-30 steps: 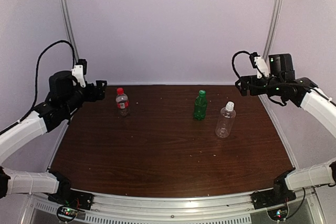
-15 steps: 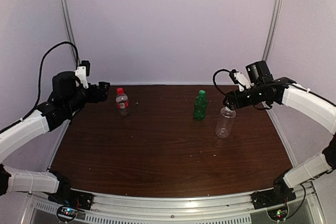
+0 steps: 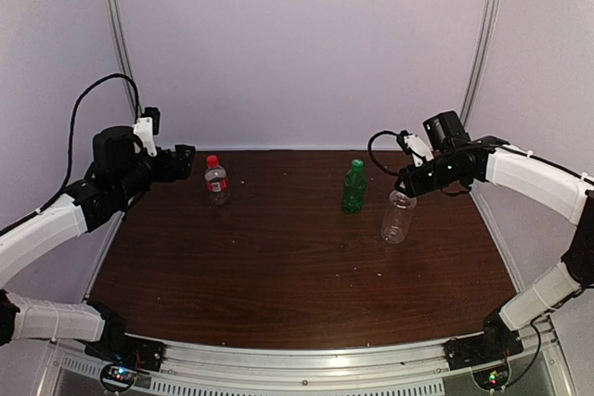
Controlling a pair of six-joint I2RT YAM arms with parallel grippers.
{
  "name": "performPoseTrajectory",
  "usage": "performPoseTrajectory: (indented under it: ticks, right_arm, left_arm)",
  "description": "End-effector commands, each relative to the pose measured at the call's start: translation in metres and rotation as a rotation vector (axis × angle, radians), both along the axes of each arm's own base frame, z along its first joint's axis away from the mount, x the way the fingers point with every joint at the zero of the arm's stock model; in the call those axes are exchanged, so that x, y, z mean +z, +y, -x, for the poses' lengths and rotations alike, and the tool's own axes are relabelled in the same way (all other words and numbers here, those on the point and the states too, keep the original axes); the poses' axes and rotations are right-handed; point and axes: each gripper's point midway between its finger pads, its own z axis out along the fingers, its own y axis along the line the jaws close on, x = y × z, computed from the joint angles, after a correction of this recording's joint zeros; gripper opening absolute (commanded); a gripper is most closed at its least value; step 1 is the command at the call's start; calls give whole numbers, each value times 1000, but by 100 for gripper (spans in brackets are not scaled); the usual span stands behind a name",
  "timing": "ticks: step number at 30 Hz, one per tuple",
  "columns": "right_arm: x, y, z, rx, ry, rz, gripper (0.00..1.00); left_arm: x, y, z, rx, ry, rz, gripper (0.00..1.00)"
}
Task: Unscrew the bottle caps
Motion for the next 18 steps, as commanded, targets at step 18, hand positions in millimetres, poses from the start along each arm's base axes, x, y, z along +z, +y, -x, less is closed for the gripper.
performPoseTrajectory:
  ticks: [18]
  right_arm:
    - [72,68,12,217,-97,-152,0]
  left_arm:
    - [17,-93,27,-332,-123,-70,98]
